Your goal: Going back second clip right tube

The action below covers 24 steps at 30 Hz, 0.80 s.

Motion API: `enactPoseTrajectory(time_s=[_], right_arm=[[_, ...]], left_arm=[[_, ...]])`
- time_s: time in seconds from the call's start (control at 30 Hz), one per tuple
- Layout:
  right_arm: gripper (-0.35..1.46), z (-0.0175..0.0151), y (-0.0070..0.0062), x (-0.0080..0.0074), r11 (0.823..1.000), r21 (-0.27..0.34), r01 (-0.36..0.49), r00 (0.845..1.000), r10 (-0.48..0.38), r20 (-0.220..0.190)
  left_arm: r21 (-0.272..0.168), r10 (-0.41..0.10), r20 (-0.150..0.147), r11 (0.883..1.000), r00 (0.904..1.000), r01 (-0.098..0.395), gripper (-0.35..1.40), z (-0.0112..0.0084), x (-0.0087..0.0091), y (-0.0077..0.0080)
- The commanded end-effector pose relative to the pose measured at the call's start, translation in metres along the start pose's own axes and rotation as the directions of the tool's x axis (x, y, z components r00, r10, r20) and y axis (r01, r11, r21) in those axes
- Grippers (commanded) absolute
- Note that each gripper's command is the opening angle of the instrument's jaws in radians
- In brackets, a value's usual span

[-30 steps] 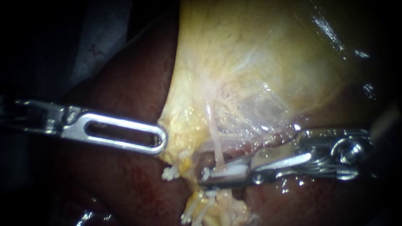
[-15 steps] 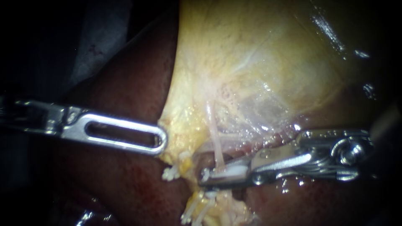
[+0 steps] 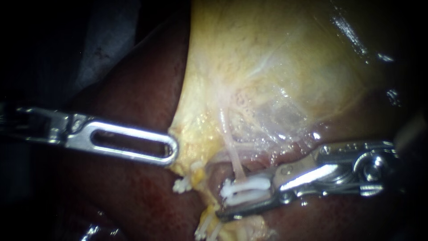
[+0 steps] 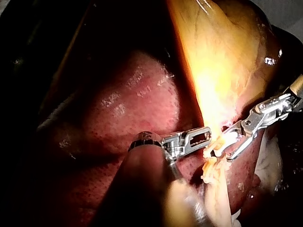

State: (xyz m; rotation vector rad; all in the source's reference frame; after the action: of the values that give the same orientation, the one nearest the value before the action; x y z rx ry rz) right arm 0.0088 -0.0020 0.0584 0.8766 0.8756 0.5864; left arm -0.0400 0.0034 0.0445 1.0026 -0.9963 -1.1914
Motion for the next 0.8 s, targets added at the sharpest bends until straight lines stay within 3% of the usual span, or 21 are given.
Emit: enactPoseTrajectory(time_s=[0.03, 0.4, 0.8], right_arm=[[0.46, 0.0, 0.0, 0.0, 1.0, -0.001, 0.006, 1.0, -0.006, 0.0], [0.51, 0.0014, 0.0004, -0.0003, 0.999, 0.003, 0.042, 0.999, -0.042, -0.015], [0.53, 0.0018, 0.0007, -0.0006, 0.98, 0.003, 0.199, 0.98, -0.199, -0.018]], left_arm=[[0.0, 0.0, 0.0, 1.0, 1.0, 0.0, -0.35, 0.0, 0.0, 0.0], [0.0, 0.0, 0.0, 1.0, 1.0, 0.0, -0.35, 0.0, 0.0, 0.0], [0.0, 0.0, 0.0, 1.0, 1.0, 0.0, -0.35, 0.0, 0.0, 0.0]])
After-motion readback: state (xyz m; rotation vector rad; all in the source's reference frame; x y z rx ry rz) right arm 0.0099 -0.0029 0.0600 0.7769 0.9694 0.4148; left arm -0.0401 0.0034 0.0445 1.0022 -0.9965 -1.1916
